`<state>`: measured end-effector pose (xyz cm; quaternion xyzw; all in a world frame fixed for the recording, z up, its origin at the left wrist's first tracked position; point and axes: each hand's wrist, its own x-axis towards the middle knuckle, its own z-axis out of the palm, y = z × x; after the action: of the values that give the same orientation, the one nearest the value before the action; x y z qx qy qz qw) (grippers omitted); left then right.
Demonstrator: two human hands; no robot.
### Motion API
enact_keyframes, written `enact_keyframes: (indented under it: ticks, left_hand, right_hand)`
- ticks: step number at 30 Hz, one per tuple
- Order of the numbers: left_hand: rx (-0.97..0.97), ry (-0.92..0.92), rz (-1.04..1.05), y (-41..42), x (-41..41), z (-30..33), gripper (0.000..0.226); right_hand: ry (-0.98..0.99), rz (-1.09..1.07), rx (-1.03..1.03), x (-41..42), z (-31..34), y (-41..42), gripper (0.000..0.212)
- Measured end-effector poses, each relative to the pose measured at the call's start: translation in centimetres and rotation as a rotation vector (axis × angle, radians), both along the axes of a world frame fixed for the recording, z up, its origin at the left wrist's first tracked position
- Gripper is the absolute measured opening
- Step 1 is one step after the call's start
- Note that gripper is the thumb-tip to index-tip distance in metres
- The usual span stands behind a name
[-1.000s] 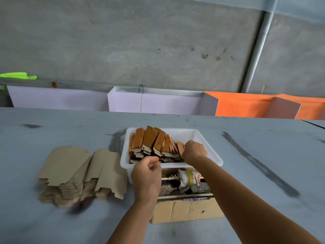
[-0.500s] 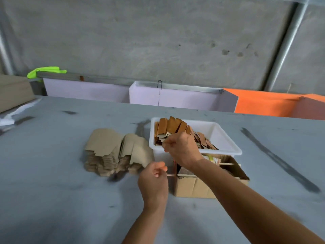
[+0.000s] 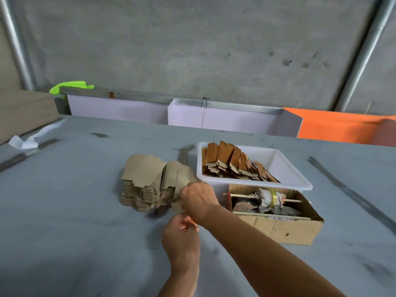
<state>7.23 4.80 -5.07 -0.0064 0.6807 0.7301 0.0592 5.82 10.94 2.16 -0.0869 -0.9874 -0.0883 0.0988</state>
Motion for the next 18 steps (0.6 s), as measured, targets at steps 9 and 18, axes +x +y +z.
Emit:
enact_keyframes:
  ticks: [9, 18]
  left_hand:
    - [0.055, -0.017, -0.028, 0.2, -0.5, -0.9, 0.03]
    - [0.094, 0.226, 0.101, -1.8, 0.1, 3.1, 0.017]
  right_hand:
    - [0.228, -0.065, -0.06, 1.2, -0.4, -0.1, 0.01]
    - [0.722, -0.296, -0.974, 7.0, 2.4, 2.9, 0.029]
